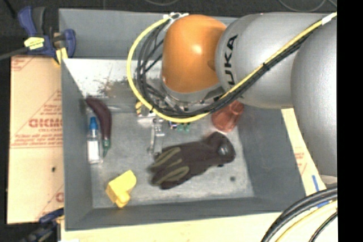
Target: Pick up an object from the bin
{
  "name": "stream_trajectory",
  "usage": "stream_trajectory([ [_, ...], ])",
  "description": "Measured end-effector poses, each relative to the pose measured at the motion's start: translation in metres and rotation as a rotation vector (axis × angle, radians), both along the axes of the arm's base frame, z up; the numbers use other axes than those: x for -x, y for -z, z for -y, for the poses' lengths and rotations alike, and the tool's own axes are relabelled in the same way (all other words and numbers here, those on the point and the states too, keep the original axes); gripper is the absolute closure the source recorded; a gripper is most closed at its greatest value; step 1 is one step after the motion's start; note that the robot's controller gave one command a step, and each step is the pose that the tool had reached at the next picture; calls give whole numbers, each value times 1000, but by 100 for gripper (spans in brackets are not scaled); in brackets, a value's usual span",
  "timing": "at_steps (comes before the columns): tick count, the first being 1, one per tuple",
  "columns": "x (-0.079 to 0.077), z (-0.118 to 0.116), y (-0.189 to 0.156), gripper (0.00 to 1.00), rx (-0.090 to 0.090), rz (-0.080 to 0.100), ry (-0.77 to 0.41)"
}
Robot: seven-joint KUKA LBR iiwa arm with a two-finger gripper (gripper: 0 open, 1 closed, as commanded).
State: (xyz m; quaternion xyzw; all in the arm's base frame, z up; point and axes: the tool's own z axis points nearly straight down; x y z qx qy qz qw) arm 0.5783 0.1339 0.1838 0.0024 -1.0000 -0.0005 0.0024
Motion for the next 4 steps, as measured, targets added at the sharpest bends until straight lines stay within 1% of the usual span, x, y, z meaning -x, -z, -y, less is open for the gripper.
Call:
stream_trajectory([
  [1, -2, 1, -5, 0, -1, 8, 3],
  [2, 5, 21, 17, 0, -3, 14, -83],
  [3, 58, 47, 76, 0, 0, 12, -150],
  [4, 17, 117, 112, 100, -2, 20, -64],
])
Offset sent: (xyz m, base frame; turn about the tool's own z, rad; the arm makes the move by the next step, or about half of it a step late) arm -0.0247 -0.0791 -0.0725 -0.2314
